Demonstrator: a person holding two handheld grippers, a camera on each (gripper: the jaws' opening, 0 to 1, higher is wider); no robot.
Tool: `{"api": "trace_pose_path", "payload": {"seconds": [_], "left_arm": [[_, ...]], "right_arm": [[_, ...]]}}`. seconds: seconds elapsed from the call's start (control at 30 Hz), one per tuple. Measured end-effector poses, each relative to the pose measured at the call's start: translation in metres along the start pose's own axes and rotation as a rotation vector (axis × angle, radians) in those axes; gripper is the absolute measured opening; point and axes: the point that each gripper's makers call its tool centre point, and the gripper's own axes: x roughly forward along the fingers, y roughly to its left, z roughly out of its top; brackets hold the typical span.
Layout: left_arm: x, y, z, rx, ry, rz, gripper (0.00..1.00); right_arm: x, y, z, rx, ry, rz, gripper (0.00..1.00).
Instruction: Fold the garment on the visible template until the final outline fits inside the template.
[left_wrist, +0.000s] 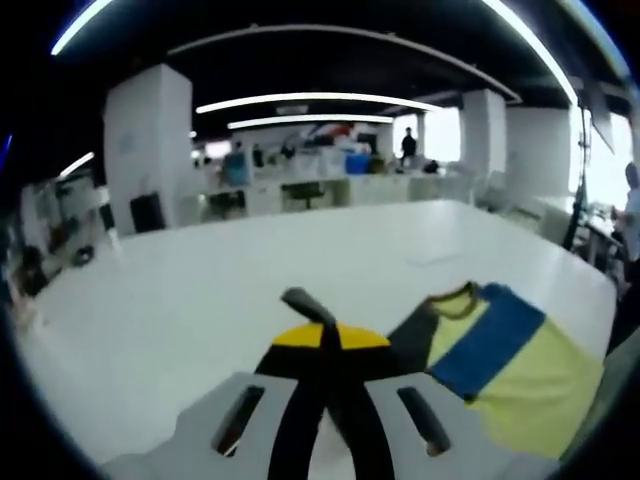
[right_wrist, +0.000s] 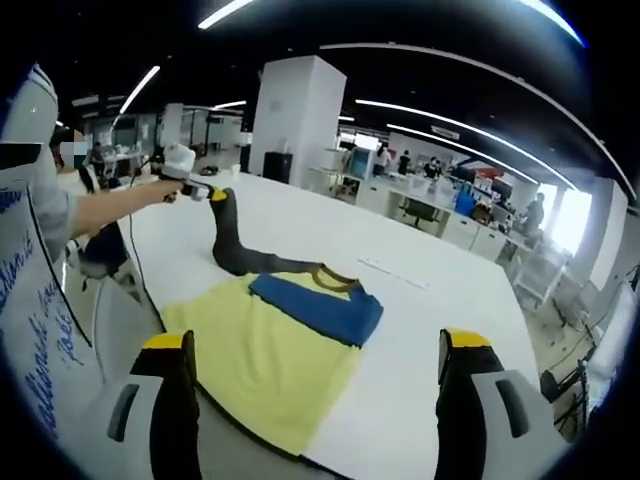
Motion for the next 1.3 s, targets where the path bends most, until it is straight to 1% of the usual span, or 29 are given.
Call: {"api": "trace_pose_path", "payload": {"seconds": [0.07, 0.13, 0.17, 0.3, 0.4, 0.53, 0.63, 0.73, 0.77, 0.87, 1.03, 1.2, 1.3], "left_arm": [[0.001, -0.008, 0.006, -0.003, -0.011, -0.001, 0.0], [0.002, -0.013, 0.007, 0.0, -0.01, -0.004, 0.0], [0.003, -0.02, 0.008, 0.007, -0.008, -0.009, 0.0], [0.004, -0.036, 0.012, 0.021, -0.009, -0.025, 0.0], [0.005, -0.05, 0.017, 0.036, -0.012, -0.039, 0.0], [0.008, -0.058, 0.021, 0.048, -0.01, -0.045, 0.0], [0.009, -0.07, 0.026, 0.058, -0.015, -0.06, 0.0], [0.011, -0.079, 0.027, 0.062, -0.014, -0.07, 0.0], [0.012, -0.082, 0.025, 0.061, -0.005, -0.074, 0.0], [0.012, -0.088, 0.024, 0.064, -0.001, -0.078, 0.0], [0.014, -0.1, 0.029, 0.067, -0.004, -0.087, 0.0], [0.015, -0.113, 0.032, 0.074, -0.009, -0.099, 0.0], [0.015, -0.124, 0.034, 0.08, -0.009, -0.112, 0.0]], "right_arm": [[-0.003, -0.004, -0.005, -0.005, 0.006, -0.001, 1.0], [-0.004, -0.006, -0.008, -0.005, 0.007, -0.001, 1.0], [-0.006, -0.008, -0.01, -0.003, 0.007, 0.003, 1.0], [-0.007, -0.011, -0.016, -0.004, 0.01, 0.016, 1.0], [-0.008, -0.013, -0.018, -0.006, 0.009, 0.024, 1.0], [-0.008, -0.017, -0.02, -0.003, 0.005, 0.03, 1.0], [-0.009, -0.018, -0.021, -0.005, -0.004, 0.032, 1.0], [-0.011, -0.019, -0.022, 0.002, -0.011, 0.041, 1.0], [-0.012, -0.02, -0.023, 0.006, -0.013, 0.041, 1.0], [-0.014, -0.02, -0.027, 0.006, -0.006, 0.047, 1.0], [-0.016, -0.022, -0.033, 0.002, 0.011, 0.057, 1.0], [-0.017, -0.024, -0.034, -0.004, 0.007, 0.066, 1.0], [-0.017, -0.028, -0.034, -0.007, -0.004, 0.071, 1.0]]}}
